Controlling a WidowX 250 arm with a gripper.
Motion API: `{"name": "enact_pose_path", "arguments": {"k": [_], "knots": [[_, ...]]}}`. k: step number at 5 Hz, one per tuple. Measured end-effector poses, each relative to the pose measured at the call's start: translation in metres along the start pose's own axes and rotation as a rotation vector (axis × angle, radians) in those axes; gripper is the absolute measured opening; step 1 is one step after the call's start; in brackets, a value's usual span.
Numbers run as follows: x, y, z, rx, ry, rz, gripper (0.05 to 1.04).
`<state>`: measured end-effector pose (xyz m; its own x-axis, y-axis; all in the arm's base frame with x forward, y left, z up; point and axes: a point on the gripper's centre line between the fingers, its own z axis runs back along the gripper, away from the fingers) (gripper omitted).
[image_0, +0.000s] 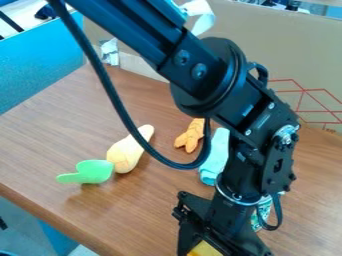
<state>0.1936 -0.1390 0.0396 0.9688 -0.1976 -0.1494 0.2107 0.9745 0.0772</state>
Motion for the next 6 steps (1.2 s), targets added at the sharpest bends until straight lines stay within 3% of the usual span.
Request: {"name": "enact_pose_path", "arguments": {"k": [1,2,3,4,6], "knots": [[-0.014,-0.002,0.019,-0.029,-0.031,-0.033,0.726],[-0.029,0.013,0.063,-0.052,-0.121,-0.044,0.726],[-0.048,0.052,0.088,-0.062,-0.151,0.030,0.727],[-0.055,0.103,0.086,-0.079,-0.084,0.173,0.726],[-0.064,0.199,0.058,-0.103,-0.128,0.383,0.726]]}}
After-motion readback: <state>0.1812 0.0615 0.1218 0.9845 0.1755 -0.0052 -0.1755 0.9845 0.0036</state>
